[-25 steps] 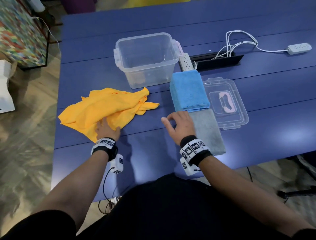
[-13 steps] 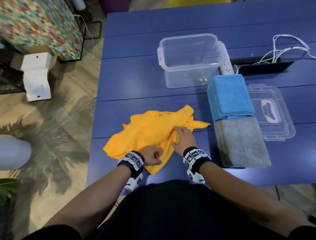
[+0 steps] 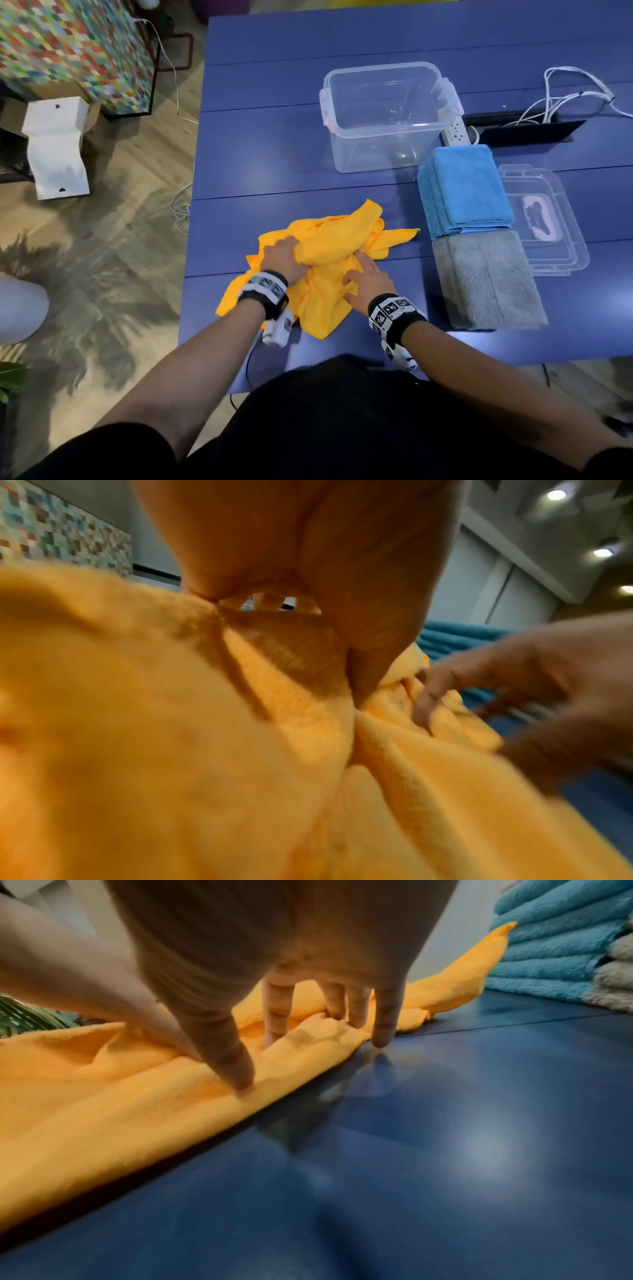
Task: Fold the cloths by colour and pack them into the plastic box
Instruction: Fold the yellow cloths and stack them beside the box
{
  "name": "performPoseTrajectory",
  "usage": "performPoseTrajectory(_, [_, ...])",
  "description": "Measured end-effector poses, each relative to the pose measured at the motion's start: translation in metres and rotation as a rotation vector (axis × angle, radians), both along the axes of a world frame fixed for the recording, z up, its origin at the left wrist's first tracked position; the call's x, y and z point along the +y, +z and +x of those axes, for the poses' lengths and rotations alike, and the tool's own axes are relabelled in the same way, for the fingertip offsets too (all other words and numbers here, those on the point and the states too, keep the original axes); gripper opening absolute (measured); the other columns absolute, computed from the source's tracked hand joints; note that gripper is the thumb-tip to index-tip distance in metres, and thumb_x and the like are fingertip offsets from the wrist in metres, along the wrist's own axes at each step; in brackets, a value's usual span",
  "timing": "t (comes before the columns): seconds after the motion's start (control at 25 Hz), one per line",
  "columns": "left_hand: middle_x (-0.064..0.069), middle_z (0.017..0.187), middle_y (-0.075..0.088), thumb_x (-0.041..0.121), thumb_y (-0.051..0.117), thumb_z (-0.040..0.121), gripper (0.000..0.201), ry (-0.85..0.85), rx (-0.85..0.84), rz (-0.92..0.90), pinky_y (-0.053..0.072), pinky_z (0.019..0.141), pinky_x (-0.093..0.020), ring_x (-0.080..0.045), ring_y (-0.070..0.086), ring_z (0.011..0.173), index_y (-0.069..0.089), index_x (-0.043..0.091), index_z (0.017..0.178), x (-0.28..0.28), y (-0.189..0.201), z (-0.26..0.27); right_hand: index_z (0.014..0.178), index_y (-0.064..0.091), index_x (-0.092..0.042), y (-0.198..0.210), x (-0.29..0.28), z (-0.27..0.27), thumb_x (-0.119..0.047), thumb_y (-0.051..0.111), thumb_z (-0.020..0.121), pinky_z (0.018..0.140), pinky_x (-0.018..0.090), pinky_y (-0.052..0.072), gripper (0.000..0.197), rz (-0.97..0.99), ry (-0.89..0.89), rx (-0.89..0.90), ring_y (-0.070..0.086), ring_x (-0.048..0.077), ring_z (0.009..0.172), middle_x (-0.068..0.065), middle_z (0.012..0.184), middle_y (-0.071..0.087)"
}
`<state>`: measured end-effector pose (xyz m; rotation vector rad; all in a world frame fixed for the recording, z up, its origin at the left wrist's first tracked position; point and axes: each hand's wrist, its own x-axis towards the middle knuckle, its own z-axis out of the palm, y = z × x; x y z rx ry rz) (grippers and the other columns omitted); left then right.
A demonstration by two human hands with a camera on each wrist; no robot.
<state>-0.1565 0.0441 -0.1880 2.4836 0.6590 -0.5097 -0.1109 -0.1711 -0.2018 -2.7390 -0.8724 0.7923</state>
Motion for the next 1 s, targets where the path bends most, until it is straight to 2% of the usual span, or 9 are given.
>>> performPoseTrajectory(0.16, [-0.01, 0.1, 0.06, 0.031, 0.059, 0.085, 0.034, 0.339, -0.11, -0.231, 0.042, 0.06, -0.031, -0.032, 0.058, 0.093, 0.056, 0.012, 0.112, 0.052, 0.029, 0.035, 0.093, 0.059, -0.022, -0.005, -0.006, 0.009, -0.03, 0.057, 0.092, 0.09, 0.038, 0.048, 0.009, 0.073, -0.169, -0.034, 0.042, 0.022, 0.133, -0.009, 0.159, 0.018])
performPoseTrajectory(0.28, [-0.006, 0.094, 0.054, 0.026, 0.058, 0.087, 0.022, 0.488, -0.204, -0.247, 0.038, 0.056, -0.03, -0.026, 0.053, 0.084, 0.05, 0.016, 0.105, 0.062, 0.038, 0.044, 0.087, 0.051, -0.021, -0.001, -0.003, 0.028, -0.033, 0.051, 0.096, 0.083, 0.037, 0.049, 0.015, 0.048, -0.308, 0.002, 0.056, 0.025, 0.113, -0.014, 0.158, 0.02])
performPoseTrajectory(0.36, [-0.006, 0.097, 0.053, 0.027, 0.057, 0.087, 0.022, 0.681, -0.337, -0.286, 0.035, 0.055, -0.03, -0.026, 0.052, 0.083, 0.047, 0.017, 0.105, 0.066, 0.042, 0.046, 0.095, 0.052, -0.022, 0.001, -0.003, 0.042, -0.032, 0.054, 0.095, 0.084, 0.036, 0.047, 0.011, 0.031, -0.363, 0.056, 0.057, 0.023, 0.112, -0.013, 0.159, 0.017])
performPoseTrajectory(0.44, [-0.006, 0.098, 0.051, 0.028, 0.06, 0.086, 0.03, 0.83, -0.418, -0.323, 0.034, 0.055, -0.03, -0.029, 0.053, 0.086, 0.044, 0.015, 0.108, 0.073, 0.049, 0.045, 0.122, 0.051, -0.024, -0.004, -0.004, 0.054, -0.033, 0.063, 0.09, 0.09, 0.038, 0.048, 0.035, 0.027, -0.322, 0.086, 0.047, 0.02, 0.128, -0.009, 0.161, 0.008])
performPoseTrajectory(0.52, [-0.007, 0.103, 0.05, 0.031, 0.067, 0.084, 0.049, 0.752, -0.362, -0.305, 0.038, 0.061, -0.033, -0.029, 0.052, 0.089, 0.039, 0.013, 0.12, 0.076, 0.053, 0.04, 0.149, 0.028, -0.023, -0.007, -0.002, 0.063, -0.037, 0.067, 0.087, 0.104, 0.043, 0.042, 0.074, -0.01, -0.22, 0.127, 0.021, 0.021, 0.146, -0.004, 0.162, -0.006])
performPoseTrajectory(0.6, [-0.009, 0.105, 0.051, 0.032, 0.07, 0.082, 0.058, 0.593, -0.346, -0.292, 0.042, 0.069, -0.037, -0.03, 0.052, 0.089, 0.036, 0.013, 0.125, 0.072, 0.057, 0.037, 0.154, 0.003, -0.021, -0.005, 0.007, 0.067, -0.039, 0.068, 0.086, 0.11, 0.044, 0.036, 0.096, 0.016, -0.167, 0.143, 0.006, 0.024, 0.149, 0.001, 0.16, -0.017])
performPoseTrajectory(0.72, [-0.012, 0.11, 0.053, 0.027, 0.066, 0.085, 0.04, 0.437, -0.567, -0.142, 0.043, 0.088, -0.04, -0.031, 0.052, 0.104, 0.049, 0.007, 0.115, 0.068, 0.074, 0.045, 0.152, -0.016, -0.017, 0.004, 0.025, 0.074, -0.028, 0.066, 0.087, 0.097, 0.039, 0.045, 0.105, 0.214, -0.298, 0.177, 0.025, 0.032, 0.143, 0.004, 0.16, -0.02])
performPoseTrajectory(0.84, [-0.007, 0.095, 0.055, 0.019, 0.059, 0.087, 0.009, 0.293, -0.724, -0.008, 0.038, 0.08, -0.032, -0.027, 0.052, 0.093, 0.052, 0.014, 0.086, 0.06, 0.11, 0.059, 0.154, -0.005, -0.021, 0.009, 0.035, 0.08, -0.029, 0.063, 0.087, 0.093, 0.04, 0.047, 0.095, 0.206, -0.34, 0.157, 0.029, 0.036, 0.14, 0.006, 0.161, -0.015])
performPoseTrajectory(1.0, [0.005, 0.067, 0.047, 0.018, 0.064, 0.083, 0.025, 0.241, -0.619, -0.62, 0.036, 0.063, -0.03, -0.016, 0.046, 0.065, 0.043, 0.024, 0.07, 0.026, 0.147, 0.056, 0.148, 0.031, -0.022, 0.01, 0.031, 0.078, -0.027, 0.067, 0.08, 0.105, 0.049, 0.039, 0.077, 0.325, -0.516, 0.009, 0.03, 0.032, 0.14, 0.007, 0.16, 0.011])
